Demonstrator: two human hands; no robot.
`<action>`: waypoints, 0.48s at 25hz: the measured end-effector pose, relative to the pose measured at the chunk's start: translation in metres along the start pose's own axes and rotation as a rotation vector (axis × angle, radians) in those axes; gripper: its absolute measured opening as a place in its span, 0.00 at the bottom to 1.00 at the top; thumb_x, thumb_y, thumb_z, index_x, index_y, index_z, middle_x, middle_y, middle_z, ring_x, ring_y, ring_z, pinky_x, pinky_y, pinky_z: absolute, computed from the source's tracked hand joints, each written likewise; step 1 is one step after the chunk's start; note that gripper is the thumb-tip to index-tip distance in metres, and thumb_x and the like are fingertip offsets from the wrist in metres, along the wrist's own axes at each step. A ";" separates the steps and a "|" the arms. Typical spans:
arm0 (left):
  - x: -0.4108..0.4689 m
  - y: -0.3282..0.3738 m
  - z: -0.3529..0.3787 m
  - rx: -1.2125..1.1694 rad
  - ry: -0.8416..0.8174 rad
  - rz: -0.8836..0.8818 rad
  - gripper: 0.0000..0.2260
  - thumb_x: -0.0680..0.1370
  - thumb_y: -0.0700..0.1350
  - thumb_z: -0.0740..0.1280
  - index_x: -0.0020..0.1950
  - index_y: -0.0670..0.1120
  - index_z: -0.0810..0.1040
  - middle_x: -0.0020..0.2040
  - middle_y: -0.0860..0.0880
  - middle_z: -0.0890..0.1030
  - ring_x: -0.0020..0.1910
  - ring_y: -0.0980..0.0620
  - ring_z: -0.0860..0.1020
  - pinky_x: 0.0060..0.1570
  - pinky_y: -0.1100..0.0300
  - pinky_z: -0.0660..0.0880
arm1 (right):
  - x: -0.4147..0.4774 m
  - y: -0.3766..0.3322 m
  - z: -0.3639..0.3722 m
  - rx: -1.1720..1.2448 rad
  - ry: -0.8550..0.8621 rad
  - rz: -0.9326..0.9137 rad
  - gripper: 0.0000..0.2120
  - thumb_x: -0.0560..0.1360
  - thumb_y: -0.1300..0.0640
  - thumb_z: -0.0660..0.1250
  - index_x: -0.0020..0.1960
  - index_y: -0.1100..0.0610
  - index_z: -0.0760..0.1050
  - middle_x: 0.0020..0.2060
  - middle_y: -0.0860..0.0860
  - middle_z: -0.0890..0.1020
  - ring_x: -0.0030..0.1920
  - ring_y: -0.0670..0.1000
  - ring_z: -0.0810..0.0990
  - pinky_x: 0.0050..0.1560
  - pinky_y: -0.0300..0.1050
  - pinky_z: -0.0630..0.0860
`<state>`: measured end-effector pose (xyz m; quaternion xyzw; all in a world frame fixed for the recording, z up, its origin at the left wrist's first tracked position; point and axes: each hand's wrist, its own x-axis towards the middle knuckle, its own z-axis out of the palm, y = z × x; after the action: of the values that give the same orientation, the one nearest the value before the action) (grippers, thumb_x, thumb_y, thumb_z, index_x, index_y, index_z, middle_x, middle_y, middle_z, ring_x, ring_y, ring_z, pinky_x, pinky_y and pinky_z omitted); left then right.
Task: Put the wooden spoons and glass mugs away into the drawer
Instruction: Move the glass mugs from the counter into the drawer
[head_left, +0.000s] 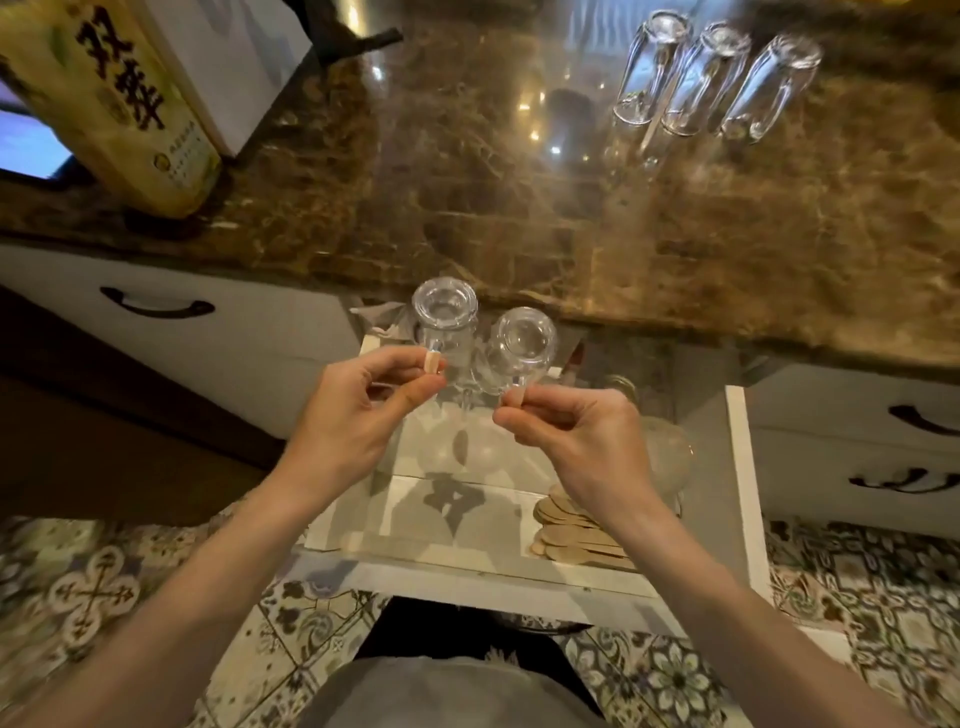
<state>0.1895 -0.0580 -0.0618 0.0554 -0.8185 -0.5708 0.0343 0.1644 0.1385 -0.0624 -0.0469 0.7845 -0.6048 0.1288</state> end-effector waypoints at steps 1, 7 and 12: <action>-0.004 -0.007 0.003 -0.002 -0.008 -0.029 0.07 0.70 0.50 0.70 0.48 0.57 0.81 0.42 0.62 0.83 0.42 0.62 0.80 0.43 0.70 0.75 | -0.001 0.010 0.002 -0.007 0.007 0.025 0.10 0.66 0.59 0.77 0.40 0.44 0.83 0.35 0.43 0.86 0.38 0.43 0.85 0.43 0.40 0.82; -0.019 -0.047 0.022 0.008 -0.055 -0.217 0.07 0.73 0.42 0.71 0.47 0.54 0.81 0.42 0.52 0.83 0.42 0.58 0.80 0.42 0.65 0.79 | -0.003 0.058 0.012 -0.154 0.017 0.118 0.08 0.66 0.57 0.78 0.44 0.49 0.84 0.37 0.43 0.86 0.39 0.40 0.84 0.47 0.46 0.82; -0.020 -0.065 0.027 0.177 -0.095 -0.339 0.06 0.72 0.44 0.73 0.49 0.48 0.81 0.41 0.50 0.83 0.41 0.52 0.81 0.43 0.61 0.77 | 0.000 0.083 0.023 -0.284 -0.089 0.135 0.07 0.67 0.55 0.77 0.45 0.52 0.85 0.37 0.46 0.87 0.38 0.39 0.83 0.47 0.44 0.81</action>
<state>0.2099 -0.0520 -0.1320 0.1682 -0.8453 -0.4960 -0.1058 0.1767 0.1386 -0.1472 -0.0385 0.8570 -0.4751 0.1957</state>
